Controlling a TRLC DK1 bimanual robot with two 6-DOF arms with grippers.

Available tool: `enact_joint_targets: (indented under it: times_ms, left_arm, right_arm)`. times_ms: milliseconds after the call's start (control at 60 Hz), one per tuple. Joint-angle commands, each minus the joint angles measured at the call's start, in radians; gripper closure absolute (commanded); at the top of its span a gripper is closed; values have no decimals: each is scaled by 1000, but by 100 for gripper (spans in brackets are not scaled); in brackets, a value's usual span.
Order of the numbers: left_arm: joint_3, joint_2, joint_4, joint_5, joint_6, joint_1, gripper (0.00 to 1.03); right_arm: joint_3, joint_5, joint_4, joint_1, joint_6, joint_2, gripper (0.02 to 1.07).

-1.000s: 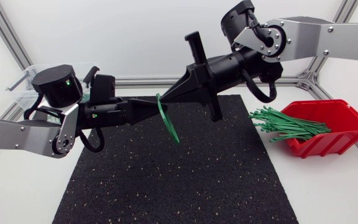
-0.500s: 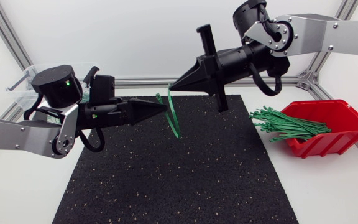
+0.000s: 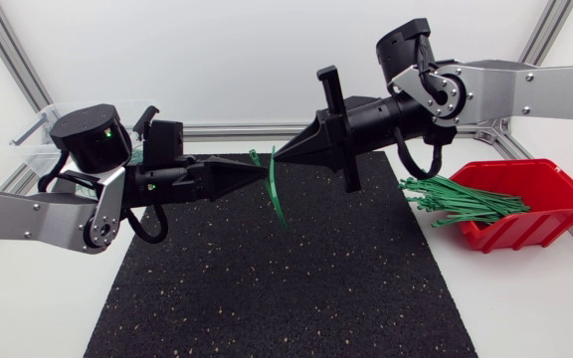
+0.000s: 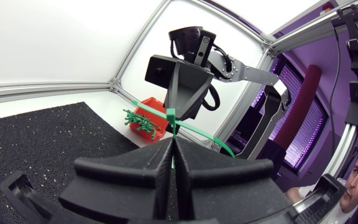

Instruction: Take a green cable tie from the red box, thread the tail through the head to close it, then place it in the transparent bin on the left.

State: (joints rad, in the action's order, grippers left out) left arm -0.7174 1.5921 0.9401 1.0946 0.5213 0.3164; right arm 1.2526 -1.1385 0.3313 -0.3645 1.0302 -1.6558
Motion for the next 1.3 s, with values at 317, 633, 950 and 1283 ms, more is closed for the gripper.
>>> enact_joint_targets:
  times_ms: [317, 633, 950, 1283]
  left_arm:
    - [29, 3, 16, 8, -18, -34, 100]
    - [22, 11, 16, 25, -29, -56, 100]
    - [4, 34, 16, 27, -24, -46, 100]
    - [-8, 46, 17, 27, -24, -36, 100]
  right_arm:
    - [-58, -30, -104, 22, 54, -1, 101]
    - [-42, -24, -160, 15, 56, -36, 101]
    - [-64, -69, -69, 1, 54, 21, 101]
    - [-55, -69, -26, -17, 54, 24, 101]
